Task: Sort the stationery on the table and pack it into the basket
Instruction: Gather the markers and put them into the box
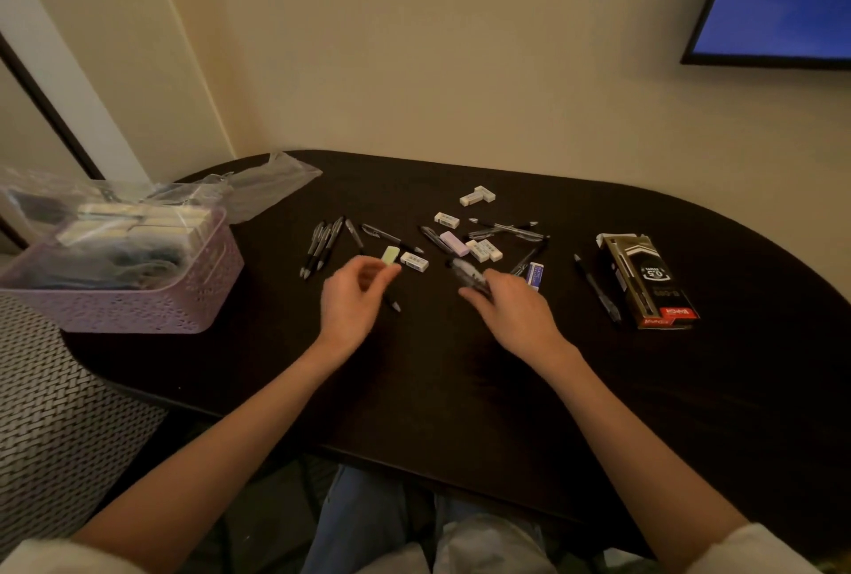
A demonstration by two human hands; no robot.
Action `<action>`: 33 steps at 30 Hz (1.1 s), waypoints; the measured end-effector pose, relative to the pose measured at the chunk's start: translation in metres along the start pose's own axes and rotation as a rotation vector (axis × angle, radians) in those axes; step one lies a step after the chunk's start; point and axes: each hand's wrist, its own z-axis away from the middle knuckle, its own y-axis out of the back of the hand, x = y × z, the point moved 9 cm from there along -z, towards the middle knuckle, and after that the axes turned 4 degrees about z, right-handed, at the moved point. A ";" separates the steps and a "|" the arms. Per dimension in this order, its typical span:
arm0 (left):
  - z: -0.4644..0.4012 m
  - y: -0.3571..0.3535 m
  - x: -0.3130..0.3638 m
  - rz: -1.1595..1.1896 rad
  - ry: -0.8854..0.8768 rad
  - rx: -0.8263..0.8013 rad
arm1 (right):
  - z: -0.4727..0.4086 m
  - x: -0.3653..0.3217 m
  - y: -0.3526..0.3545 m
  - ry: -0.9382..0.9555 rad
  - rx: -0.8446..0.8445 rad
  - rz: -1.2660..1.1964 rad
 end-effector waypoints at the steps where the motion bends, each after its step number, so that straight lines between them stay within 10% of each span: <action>1: -0.007 0.006 -0.008 -0.083 0.046 0.056 | -0.001 0.001 0.005 -0.026 0.022 -0.068; 7: -0.033 -0.011 -0.037 -0.564 0.245 -0.096 | 0.005 0.024 -0.009 -0.380 0.067 -0.802; 15: -0.026 -0.020 -0.046 -0.510 0.316 -0.282 | 0.011 0.035 -0.048 -0.804 -0.202 -1.410; 24: 0.005 -0.027 0.012 0.045 0.077 -0.423 | -0.002 -0.003 -0.074 -0.572 -0.409 -1.332; 33: -0.009 -0.023 0.008 0.022 -0.048 -0.450 | -0.032 -0.020 -0.063 -0.491 -0.273 -1.336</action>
